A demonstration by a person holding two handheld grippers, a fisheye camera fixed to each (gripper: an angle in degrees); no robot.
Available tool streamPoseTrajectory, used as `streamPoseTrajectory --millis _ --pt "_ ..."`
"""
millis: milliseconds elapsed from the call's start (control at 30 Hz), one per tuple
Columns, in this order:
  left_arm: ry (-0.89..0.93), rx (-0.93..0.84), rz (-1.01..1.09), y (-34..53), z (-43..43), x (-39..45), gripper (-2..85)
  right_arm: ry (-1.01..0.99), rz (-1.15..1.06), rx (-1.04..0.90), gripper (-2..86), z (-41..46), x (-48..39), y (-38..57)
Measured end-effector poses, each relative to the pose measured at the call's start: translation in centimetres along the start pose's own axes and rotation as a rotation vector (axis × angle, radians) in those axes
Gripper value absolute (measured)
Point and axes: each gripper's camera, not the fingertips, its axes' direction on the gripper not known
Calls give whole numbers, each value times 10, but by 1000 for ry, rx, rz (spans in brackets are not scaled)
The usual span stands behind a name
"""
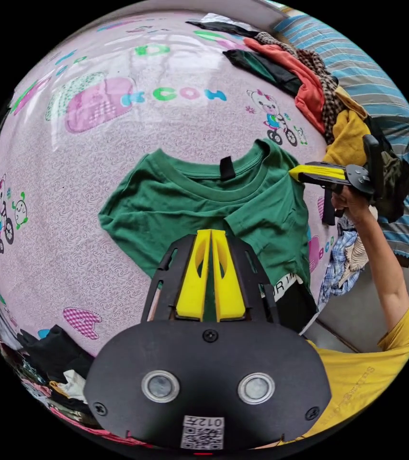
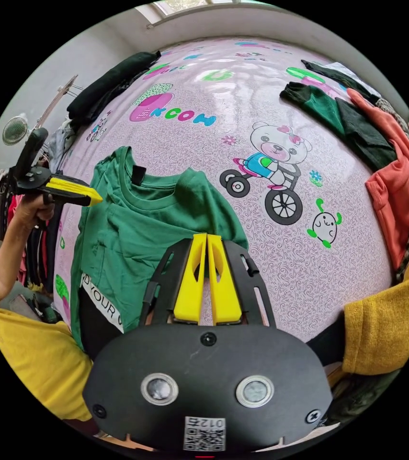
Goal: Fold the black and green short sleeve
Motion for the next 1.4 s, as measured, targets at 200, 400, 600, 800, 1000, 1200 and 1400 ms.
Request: streamPoseTrajectory --millis 200,400,600,800,1000,1200,1400 --pt "-30 -73 221 -8 35 41 4 -2 19 -20 8 -28 -10 5" --pt "-73 51 -42 9 19 3 4 102 147 198 33 -111 -28 66" --pt "-2 37 101 61 15 44 4 -26 218 300 25 -170 -78 238" --pt "40 -136 257 102 76 121 4 -74 305 156 26 -151 -169 441" --pt "40 -219 279 116 123 171 4 -38 388 71 45 -126 -226 567" --pt "-12 -251 258 116 150 192 3 -9 369 65 45 -115 -264 608" --pt "-83 -248 190 105 162 185 3 84 336 68 20 -113 -312 630"
